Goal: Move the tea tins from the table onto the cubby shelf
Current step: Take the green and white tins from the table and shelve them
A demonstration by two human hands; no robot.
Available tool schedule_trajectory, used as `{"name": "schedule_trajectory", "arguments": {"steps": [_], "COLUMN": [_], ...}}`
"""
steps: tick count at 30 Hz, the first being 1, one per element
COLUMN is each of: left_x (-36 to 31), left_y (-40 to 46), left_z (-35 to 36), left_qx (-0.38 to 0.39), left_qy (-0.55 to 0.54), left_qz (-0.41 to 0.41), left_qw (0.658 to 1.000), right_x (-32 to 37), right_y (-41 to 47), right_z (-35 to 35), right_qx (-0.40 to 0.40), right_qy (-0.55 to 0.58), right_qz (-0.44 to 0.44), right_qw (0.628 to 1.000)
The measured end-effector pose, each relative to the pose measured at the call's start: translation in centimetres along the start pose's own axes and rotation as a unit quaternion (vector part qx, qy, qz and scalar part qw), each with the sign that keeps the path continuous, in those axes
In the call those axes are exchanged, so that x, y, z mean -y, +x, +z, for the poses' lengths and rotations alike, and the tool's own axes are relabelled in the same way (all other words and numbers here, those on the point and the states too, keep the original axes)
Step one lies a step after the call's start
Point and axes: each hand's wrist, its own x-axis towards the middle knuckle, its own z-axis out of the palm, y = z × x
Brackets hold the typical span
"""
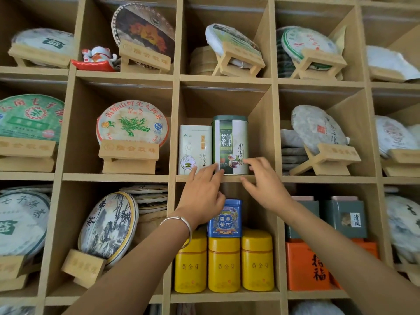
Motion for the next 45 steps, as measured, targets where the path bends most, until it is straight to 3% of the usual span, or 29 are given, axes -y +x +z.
{"name": "schedule_trajectory", "arguments": {"steps": [45], "left_x": [-1.0], "left_y": [-1.1], "left_z": [-0.8], "left_qx": [0.013], "left_qy": [-0.011], "left_qz": [0.014], "left_qw": [1.000], "right_x": [0.8], "right_y": [-1.1], "right_z": [0.5], "right_qx": [-0.009], "right_qy": [-0.034], "right_qz": [-0.018], "right_qw": [0.999]}}
